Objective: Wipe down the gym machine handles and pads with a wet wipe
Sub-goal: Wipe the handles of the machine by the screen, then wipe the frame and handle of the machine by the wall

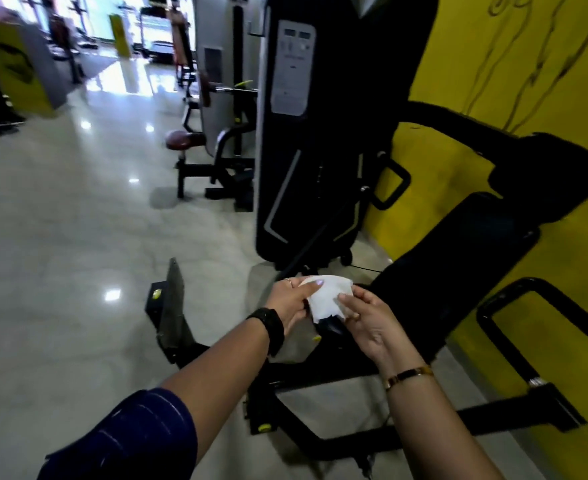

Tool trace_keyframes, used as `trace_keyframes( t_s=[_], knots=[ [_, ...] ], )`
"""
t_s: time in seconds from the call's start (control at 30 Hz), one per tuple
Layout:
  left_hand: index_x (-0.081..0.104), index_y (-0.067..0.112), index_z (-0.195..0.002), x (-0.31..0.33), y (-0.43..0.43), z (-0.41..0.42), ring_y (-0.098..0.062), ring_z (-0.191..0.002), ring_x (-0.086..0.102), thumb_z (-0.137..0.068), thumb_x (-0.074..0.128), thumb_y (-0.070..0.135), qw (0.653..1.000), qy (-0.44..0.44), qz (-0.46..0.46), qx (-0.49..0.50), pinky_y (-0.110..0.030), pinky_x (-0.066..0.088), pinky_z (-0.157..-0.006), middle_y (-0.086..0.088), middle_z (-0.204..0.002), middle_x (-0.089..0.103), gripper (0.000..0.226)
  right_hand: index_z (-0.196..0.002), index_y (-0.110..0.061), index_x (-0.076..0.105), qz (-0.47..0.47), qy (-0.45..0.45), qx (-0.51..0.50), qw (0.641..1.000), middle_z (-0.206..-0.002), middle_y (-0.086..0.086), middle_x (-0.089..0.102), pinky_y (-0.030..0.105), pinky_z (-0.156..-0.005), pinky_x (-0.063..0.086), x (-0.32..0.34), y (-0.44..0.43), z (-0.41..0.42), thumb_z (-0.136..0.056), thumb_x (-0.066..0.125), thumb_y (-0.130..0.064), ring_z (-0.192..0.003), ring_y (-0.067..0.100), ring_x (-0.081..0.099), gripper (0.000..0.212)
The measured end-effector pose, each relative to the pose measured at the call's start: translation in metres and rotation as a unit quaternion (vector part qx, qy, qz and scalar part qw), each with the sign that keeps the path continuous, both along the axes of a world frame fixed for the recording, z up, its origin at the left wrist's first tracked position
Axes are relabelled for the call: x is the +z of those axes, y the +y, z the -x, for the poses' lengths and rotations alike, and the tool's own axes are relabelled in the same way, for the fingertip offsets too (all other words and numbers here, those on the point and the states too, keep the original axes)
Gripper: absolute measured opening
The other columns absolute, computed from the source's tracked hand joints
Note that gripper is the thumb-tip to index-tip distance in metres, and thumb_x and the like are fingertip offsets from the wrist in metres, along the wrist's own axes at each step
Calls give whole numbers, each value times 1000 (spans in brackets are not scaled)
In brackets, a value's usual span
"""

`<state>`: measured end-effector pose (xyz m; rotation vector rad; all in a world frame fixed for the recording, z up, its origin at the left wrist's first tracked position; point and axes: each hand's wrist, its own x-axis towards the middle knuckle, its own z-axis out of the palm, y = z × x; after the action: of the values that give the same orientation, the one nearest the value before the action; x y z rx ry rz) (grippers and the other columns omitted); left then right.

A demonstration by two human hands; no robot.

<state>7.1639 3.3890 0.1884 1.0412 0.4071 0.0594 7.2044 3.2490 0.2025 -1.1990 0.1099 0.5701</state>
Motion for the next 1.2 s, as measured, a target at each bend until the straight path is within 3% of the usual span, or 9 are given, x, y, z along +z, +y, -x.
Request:
trace_keyframes(
  t_s=[0.13, 0.33, 0.4, 0.43, 0.57, 0.67, 0.77, 1.0, 1.2],
  knots=[
    [55, 0, -120, -6, 75, 26, -27, -91, 65, -92, 58, -6, 996, 17, 15, 91, -27, 60, -62, -22, -115, 63, 28, -125, 1, 49, 2, -10, 51, 999, -117, 25, 60, 35, -76, 56, -3, 77, 10, -84, 54, 19, -97, 34, 63, 45],
    [51, 14, -127, -4, 194, 72, -21, -85, 64, -95, 56, -2, 981, 7, 13, 193, -27, 56, -54, -11, -109, 61, 36, -123, 1, 48, 1, -5, 92, 996, -92, 14, 61, 23, -56, 56, -5, 208, 43, -87, 48, 20, -76, 23, 60, 41],
    [53, 13, -123, 1, 214, 84, -21, -84, 64, -93, 57, -5, 985, -16, 37, 168, -27, 58, -57, -11, -106, 61, 36, -121, -1, 47, -8, -3, 81, 997, -87, 14, 60, 22, -52, 55, -1, 228, 52, -88, 45, 21, -71, 23, 59, 39],
    [56, 10, -123, -5, 280, 99, -19, -84, 65, -92, 56, -8, 986, -33, 44, 155, -26, 59, -61, -11, -104, 64, 36, -119, -3, 47, -6, -2, 97, 995, -88, 15, 59, 21, -51, 55, -5, 296, 62, -89, 43, 21, -71, 23, 58, 39],
    [63, 2, -119, -6, 325, 116, -15, -86, 69, -88, 51, -20, 995, -14, 9, 98, -26, 59, -76, -7, -100, 70, 40, -114, -9, 45, 6, -26, 107, 994, -96, 17, 59, 22, -55, 54, -9, 342, 70, -89, 38, 19, -75, 23, 59, 39],
    [63, 4, -115, -13, 393, 124, -17, -89, 68, -87, 46, -23, 993, 0, 4, 119, -26, 59, -75, -10, -104, 68, 42, -116, -8, 53, 6, -40, 133, 990, -90, 14, 64, 24, -58, 55, -13, 405, 77, -87, 35, 20, -74, 22, 63, 44],
    [60, 3, -122, -13, 444, 126, -20, -93, 67, -87, 44, -23, 992, 12, -8, 128, -27, 59, -74, -11, -108, 67, 46, -114, -5, 64, 10, -47, 162, 986, -108, 12, 65, 23, -62, 55, -15, 455, 80, -86, 35, 20, -87, 23, 64, 47],
    [56, -1, -130, -24, 525, 99, -28, -106, 61, -87, 37, -24, 988, 20, -14, 150, -34, 57, -81, -17, -121, 60, 52, -105, -3, 67, 37, -52, 152, 986, -107, 12, 64, 28, -68, 57, -25, 536, 50, -82, 42, 21, -89, 25, 63, 41],
    [62, 2, -122, -32, 600, 37, -23, -84, 68, -96, 47, -3, 982, 14, 33, 188, -29, 60, -67, -12, -102, 68, 30, -107, -6, 70, 39, -55, 140, 988, -111, 17, 69, 41, -94, 51, -48, 615, -18, -92, 52, 2, -100, 28, 65, 25]
  ],
)
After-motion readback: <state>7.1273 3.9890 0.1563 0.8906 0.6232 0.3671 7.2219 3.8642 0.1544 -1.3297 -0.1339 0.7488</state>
